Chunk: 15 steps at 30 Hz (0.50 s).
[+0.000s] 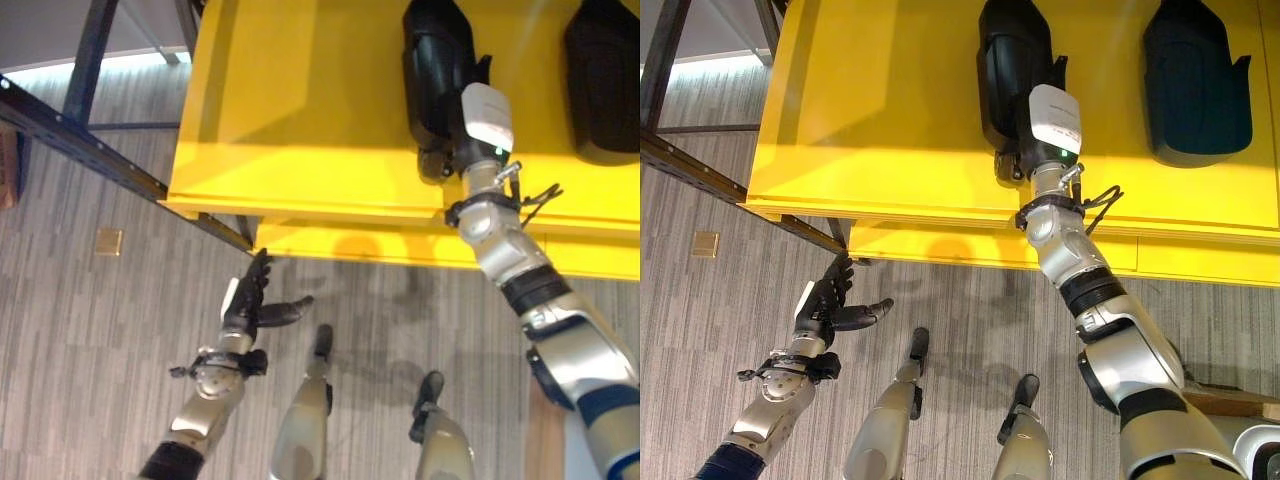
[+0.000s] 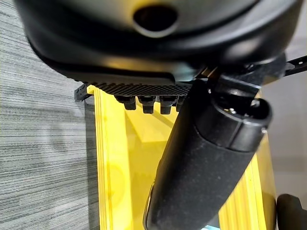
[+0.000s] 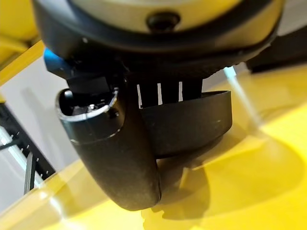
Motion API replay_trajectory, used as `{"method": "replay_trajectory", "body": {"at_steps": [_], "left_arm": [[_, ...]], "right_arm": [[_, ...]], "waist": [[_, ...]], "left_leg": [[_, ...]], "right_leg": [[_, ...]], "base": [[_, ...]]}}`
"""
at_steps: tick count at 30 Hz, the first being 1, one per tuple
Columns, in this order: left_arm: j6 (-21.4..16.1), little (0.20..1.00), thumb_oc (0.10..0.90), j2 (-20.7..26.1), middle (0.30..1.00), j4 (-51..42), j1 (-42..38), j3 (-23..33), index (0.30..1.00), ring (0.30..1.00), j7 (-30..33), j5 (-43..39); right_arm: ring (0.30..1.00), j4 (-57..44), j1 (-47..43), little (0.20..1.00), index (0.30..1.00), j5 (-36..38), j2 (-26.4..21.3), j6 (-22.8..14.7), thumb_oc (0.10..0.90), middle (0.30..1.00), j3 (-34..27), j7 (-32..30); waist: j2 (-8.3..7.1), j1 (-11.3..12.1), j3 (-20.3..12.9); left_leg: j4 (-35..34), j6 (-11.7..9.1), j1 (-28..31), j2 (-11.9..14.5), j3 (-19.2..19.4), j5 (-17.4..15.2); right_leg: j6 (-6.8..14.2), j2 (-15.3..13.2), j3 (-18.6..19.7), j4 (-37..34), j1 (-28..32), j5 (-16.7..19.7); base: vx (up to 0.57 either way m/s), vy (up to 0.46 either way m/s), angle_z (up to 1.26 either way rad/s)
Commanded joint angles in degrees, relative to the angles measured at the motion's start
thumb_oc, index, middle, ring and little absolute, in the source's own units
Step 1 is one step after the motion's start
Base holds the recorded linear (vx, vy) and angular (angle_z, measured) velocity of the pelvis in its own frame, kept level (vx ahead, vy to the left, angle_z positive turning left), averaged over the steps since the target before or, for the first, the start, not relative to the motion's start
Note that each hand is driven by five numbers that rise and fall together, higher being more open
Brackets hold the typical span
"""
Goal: Move parts from the plastic box to the shelf.
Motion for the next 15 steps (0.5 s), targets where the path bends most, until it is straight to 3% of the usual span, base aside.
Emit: {"method": "replay_trajectory", "body": {"at_steps": [1,15], "left_arm": [[-6.29,1.000,0.900,3.13,1.000,-5.89,-1.36,2.47,1.000,1.000,0.38,0.78],[-6.48,1.000,0.900,3.37,1.000,-5.46,-1.19,3.31,1.000,1.000,0.57,0.32]], "right_arm": [[0.300,-2.35,-8.76,0.300,0.300,-4.18,-1.59,-2.59,0.400,0.300,2.80,0.78],[0.300,-1.76,-11.24,0.300,0.300,-6.40,-0.58,-2.84,0.400,0.300,6.17,3.03]], "waist": [[-1.63,1.48,-0.88],[-2.05,1.78,-0.66]], "left_leg": [[2.69,0.67,-0.53,1.21,3.66,-1.34],[2.81,0.68,-0.90,1.19,3.59,-1.36]], "right_leg": [[-2.39,-0.01,1.64,3.86,-0.21,0.29],[-2.53,0.10,1.59,3.98,-0.53,0.27]], "base": [[0.00,0.000,0.00],[0.00,0.000,0.00]]}}
